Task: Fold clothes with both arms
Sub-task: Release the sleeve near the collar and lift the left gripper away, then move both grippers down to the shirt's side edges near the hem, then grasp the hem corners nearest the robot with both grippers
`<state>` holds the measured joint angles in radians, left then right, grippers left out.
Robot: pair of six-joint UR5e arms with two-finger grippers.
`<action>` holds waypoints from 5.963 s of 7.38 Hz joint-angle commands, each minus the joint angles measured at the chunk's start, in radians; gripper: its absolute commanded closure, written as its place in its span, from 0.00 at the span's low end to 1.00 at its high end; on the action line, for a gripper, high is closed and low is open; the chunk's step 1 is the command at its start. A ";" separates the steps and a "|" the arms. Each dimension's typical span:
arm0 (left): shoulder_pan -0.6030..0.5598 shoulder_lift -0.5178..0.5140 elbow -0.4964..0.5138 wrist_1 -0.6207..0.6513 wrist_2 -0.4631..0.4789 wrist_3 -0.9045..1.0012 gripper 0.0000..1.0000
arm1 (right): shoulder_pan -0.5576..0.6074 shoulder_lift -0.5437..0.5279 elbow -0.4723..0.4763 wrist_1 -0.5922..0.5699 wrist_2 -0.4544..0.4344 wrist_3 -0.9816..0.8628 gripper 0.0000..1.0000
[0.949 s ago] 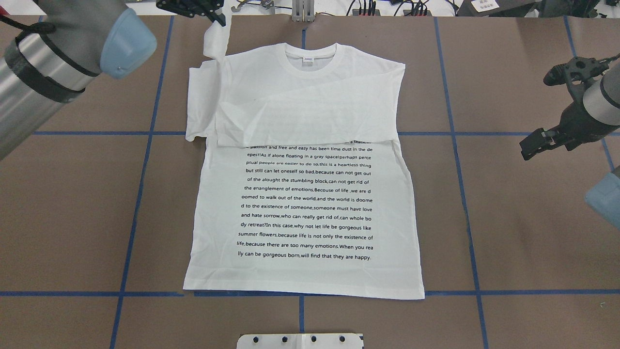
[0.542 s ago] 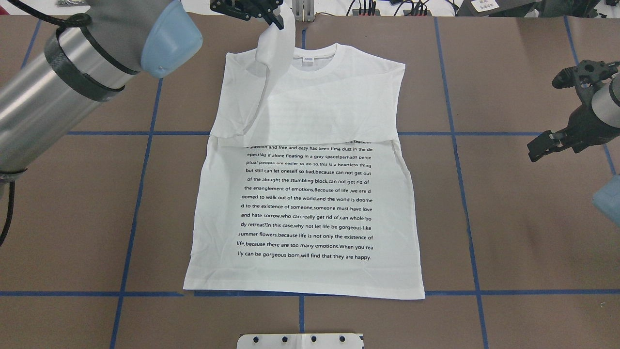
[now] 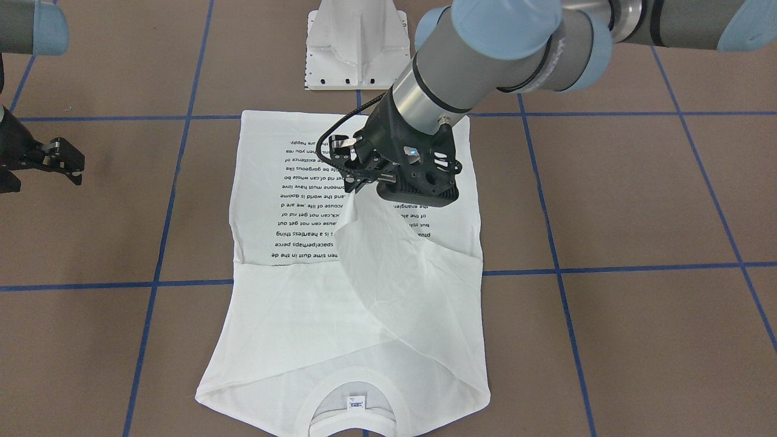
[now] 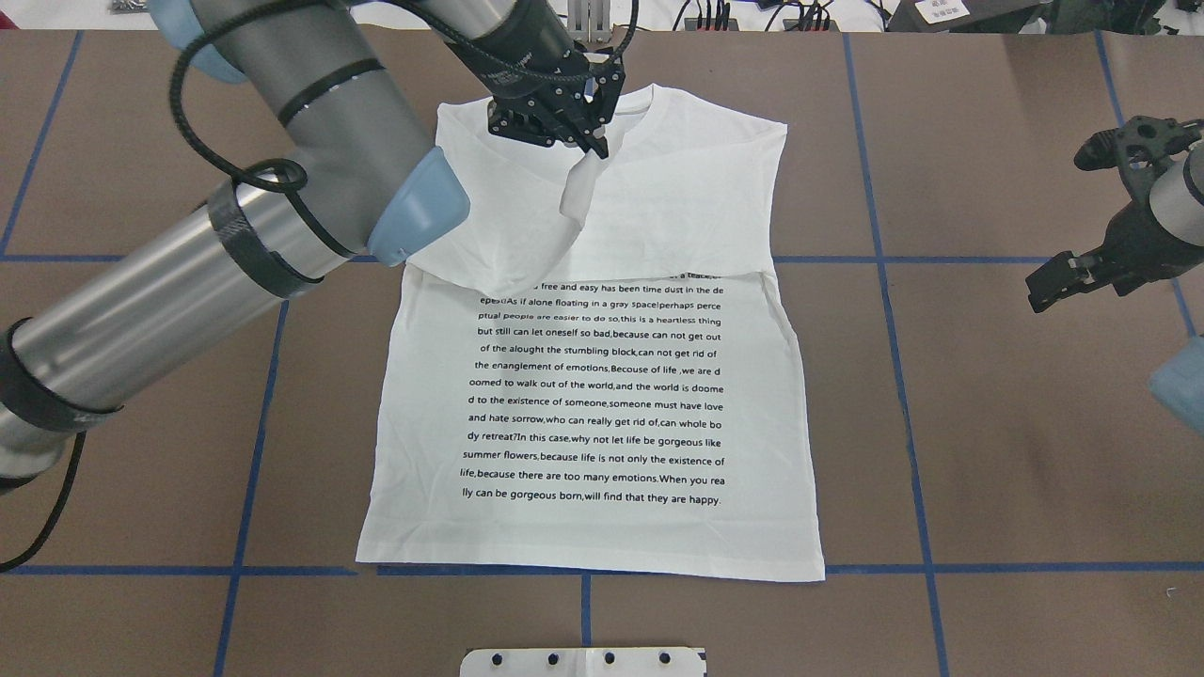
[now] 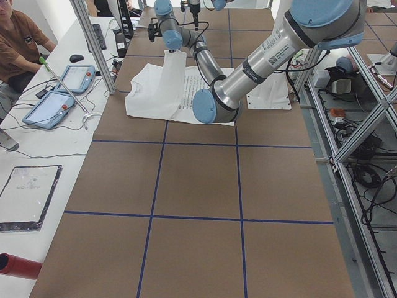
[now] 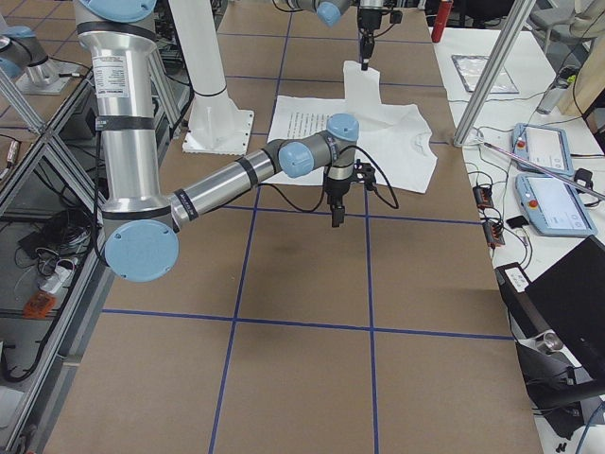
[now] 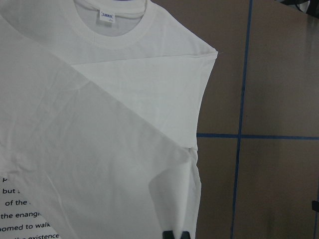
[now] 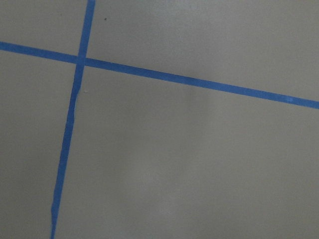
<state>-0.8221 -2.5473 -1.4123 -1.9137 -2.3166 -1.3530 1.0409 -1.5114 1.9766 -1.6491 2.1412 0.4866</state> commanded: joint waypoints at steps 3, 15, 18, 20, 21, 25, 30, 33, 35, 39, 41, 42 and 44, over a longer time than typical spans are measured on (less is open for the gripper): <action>0.193 -0.083 0.315 -0.316 0.230 -0.101 1.00 | 0.004 0.005 -0.002 -0.002 0.003 0.000 0.00; 0.299 -0.068 0.261 -0.331 0.325 -0.089 0.00 | 0.004 0.011 -0.025 0.038 0.032 0.004 0.00; 0.284 0.089 0.024 -0.137 0.325 -0.043 0.01 | -0.021 0.005 -0.015 0.173 0.046 0.146 0.00; 0.268 0.273 -0.255 0.070 0.329 0.056 0.01 | -0.147 -0.003 0.004 0.299 0.022 0.367 0.00; 0.258 0.344 -0.363 0.138 0.333 0.111 0.01 | -0.251 -0.004 0.046 0.299 -0.062 0.471 0.00; 0.205 0.596 -0.576 0.150 0.336 0.256 0.01 | -0.600 0.007 0.122 0.299 -0.301 0.786 0.00; 0.207 0.639 -0.616 0.151 0.356 0.258 0.01 | -0.817 0.011 0.090 0.290 -0.406 0.920 0.03; 0.208 0.639 -0.622 0.151 0.375 0.262 0.01 | -0.817 0.011 0.071 0.285 -0.396 0.920 0.31; 0.205 0.639 -0.625 0.151 0.375 0.262 0.01 | -0.818 0.011 0.070 0.284 -0.385 0.920 0.39; 0.205 0.639 -0.623 0.151 0.376 0.262 0.01 | -0.829 0.019 0.057 0.284 -0.382 0.920 0.52; 0.205 0.639 -0.623 0.153 0.376 0.262 0.01 | -0.829 0.020 0.057 0.284 -0.371 0.920 0.63; 0.204 0.639 -0.623 0.153 0.376 0.262 0.01 | -0.829 0.020 0.059 0.284 -0.371 0.920 0.79; 0.205 0.639 -0.622 0.153 0.381 0.262 0.01 | -0.826 0.022 0.065 0.285 -0.369 0.920 0.92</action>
<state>-0.6172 -1.9083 -2.0347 -1.7611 -1.9375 -1.0907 0.2128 -1.4911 2.0378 -1.3651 1.7707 1.4066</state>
